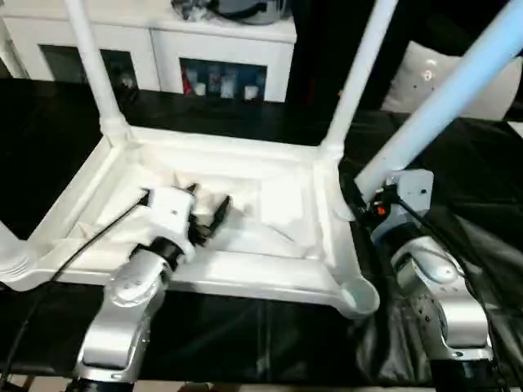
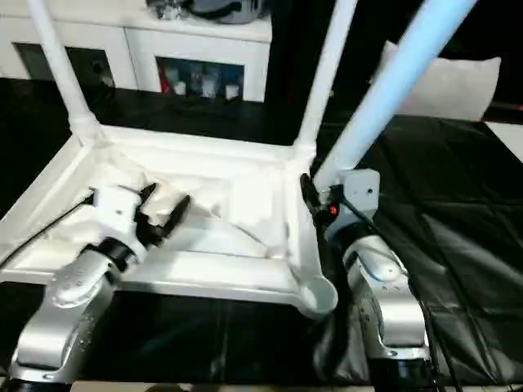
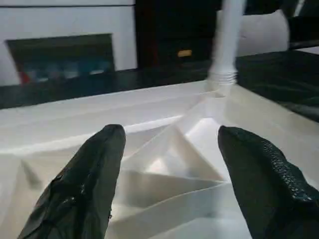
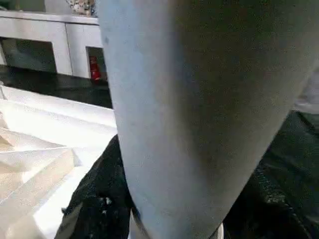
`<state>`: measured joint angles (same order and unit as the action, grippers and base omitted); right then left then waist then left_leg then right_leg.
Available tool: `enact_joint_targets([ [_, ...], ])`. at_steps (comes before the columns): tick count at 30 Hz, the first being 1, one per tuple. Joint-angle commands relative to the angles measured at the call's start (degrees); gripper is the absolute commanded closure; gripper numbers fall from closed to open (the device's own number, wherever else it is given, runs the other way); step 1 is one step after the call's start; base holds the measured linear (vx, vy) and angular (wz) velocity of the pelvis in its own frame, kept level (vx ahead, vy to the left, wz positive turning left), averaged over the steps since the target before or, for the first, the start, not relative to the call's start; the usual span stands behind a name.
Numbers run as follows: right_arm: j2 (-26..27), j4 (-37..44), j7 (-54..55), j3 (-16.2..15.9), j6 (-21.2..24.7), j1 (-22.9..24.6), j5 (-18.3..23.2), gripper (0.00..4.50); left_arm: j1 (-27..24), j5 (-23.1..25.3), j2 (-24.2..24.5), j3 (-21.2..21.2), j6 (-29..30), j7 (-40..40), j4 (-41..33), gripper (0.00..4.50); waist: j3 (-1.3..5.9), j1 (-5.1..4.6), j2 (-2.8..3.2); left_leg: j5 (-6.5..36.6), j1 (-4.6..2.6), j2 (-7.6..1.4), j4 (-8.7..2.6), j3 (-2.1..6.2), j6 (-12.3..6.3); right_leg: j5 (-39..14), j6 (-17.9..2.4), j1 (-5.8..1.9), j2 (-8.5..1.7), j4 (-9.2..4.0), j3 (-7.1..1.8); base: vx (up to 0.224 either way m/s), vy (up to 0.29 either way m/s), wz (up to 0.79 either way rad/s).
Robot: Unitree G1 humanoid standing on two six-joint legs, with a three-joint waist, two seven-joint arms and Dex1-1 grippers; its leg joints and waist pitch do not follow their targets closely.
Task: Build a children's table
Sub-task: Move to table
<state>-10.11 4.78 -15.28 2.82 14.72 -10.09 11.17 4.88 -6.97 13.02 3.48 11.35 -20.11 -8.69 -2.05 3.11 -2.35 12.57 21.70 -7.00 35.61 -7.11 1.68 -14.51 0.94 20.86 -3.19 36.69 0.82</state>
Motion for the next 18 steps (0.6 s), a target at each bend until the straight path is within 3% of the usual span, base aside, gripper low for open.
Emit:
enact_joint_targets([
  [1, -0.8, 0.5, -0.9, 0.0, 0.9, 0.1, 0.4, 2.60, 0.8, -1.5, 1.0, 0.9, -0.1, -3.5, 0.2, 1.17, 1.81, 0.03, 0.38, 11.4, -1.38, -5.13, -5.42, 0.99, 0.26, -3.9, -11.0, -2.11, -4.86, -4.88, -2.43, -0.071, -0.041, 0.02],
  [2, -1.5, 0.3, -3.5, -0.1, 2.1, 0.1, 2.5, 2.60, 1.5, -1.7, 3.1, 2.9, 0.9, -7.9, 0.6, 1.17, 1.51, 0.02, 0.68, 14.7, -1.53, -5.23, -5.67, 0.77, 0.86, -9.2, -10.7, -1.64, -4.83, -5.30, -2.44, -0.071, -0.041, 0.02],
  [3, -1.9, 0.1, -4.8, 0.0, 2.8, 0.0, 3.5, 2.60, 2.0, -1.9, 4.6, 4.4, 1.3, -11.1, 0.9, 1.17, 1.47, -0.03, 0.52, 16.0, -1.53, -5.26, -5.70, 0.65, 1.03, -11.6, -10.3, -1.53, -4.82, -5.42, -2.53, -0.066, -0.029, 0.00],
  [4, -1.9, 0.1, -4.8, 0.0, 2.8, 0.0, 3.5, 2.60, 2.0, -1.9, 4.6, 4.4, 1.3, -11.1, 0.9, 1.17, 1.39, 0.14, 1.04, 17.6, -1.74, -5.40, -5.84, 0.49, 1.67, -15.1, -9.4, -1.04, -4.84, -5.69, -2.65, -0.059, -0.016, -0.03],
  [5, -2.5, -0.1, -6.1, 0.6, 3.7, -0.3, 4.6, 2.60, 2.8, -1.9, 6.9, 6.8, 1.4, -16.0, 1.3, 1.17, 1.32, 0.03, 1.15, 17.7, -1.41, -5.42, -6.09, 0.64, 2.35, -16.2, -9.0, -1.20, -4.88, -5.60, -2.59, -0.059, -0.016, -0.03],
  [6, -3.0, -0.4, -6.5, 1.4, 3.8, -0.6, 4.9, 2.60, 3.5, -2.3, 8.2, 8.1, 1.9, -19.0, 1.6, 1.17, 1.49, 0.24, 1.34, 17.2, -1.54, -5.52, -6.04, 0.52, 2.61, -15.4, -8.9, -0.85, -4.86, -5.50, -2.60, 0.000, 0.000, 0.00],
  [9, -4.2, -1.1, -7.5, 2.5, 3.5, -0.9, 5.3, 2.60, 5.0, -3.2, 10.0, 10.1, 2.9, -23.9, 2.1, 1.17, 1.52, 0.37, 1.44, 15.3, -1.45, -5.48, -5.98, 0.21, 2.50, -12.1, -9.8, -0.73, -4.77, -5.22, -2.70, 0.000, 0.000, 0.00],
  [11, -6.1, -0.3, -10.0, 3.5, 3.7, -0.1, 7.1, 2.60, 8.2, -4.5, 11.4, 12.9, 5.0, -30.3, 3.5, 1.17, 1.70, 0.52, 1.60, 13.7, -1.41, -5.41, -5.86, 0.04, 2.17, -9.4, -10.4, -0.93, -4.82, -4.98, -2.63, 0.000, 0.000, 0.00],
  [13, -7.0, 0.2, -10.8, 3.9, 4.2, 0.3, 7.6, 2.60, 10.1, -4.5, 11.9, 14.6, 5.9, -32.7, 4.6, 0.87, 1.96, 0.54, 1.55, 11.5, -1.28, -5.40, -5.73, -0.07, 1.78, -5.9, -11.0, -1.14, -4.76, -4.64, -2.54, 0.000, 0.000, 0.00],
  [18, -10.3, 1.9, -15.2, 3.4, 7.6, 2.0, 9.3, 2.60, 16.0, -1.1, 12.2, 20.3, 7.7, -37.8, 9.0, 0.42, 2.22, 0.66, 1.48, 7.6, -1.26, -5.44, -5.24, -0.37, -0.30, 0.5, -13.0, -1.65, -4.87, -4.27, -2.38, 0.000, 0.000, 0.00],
])
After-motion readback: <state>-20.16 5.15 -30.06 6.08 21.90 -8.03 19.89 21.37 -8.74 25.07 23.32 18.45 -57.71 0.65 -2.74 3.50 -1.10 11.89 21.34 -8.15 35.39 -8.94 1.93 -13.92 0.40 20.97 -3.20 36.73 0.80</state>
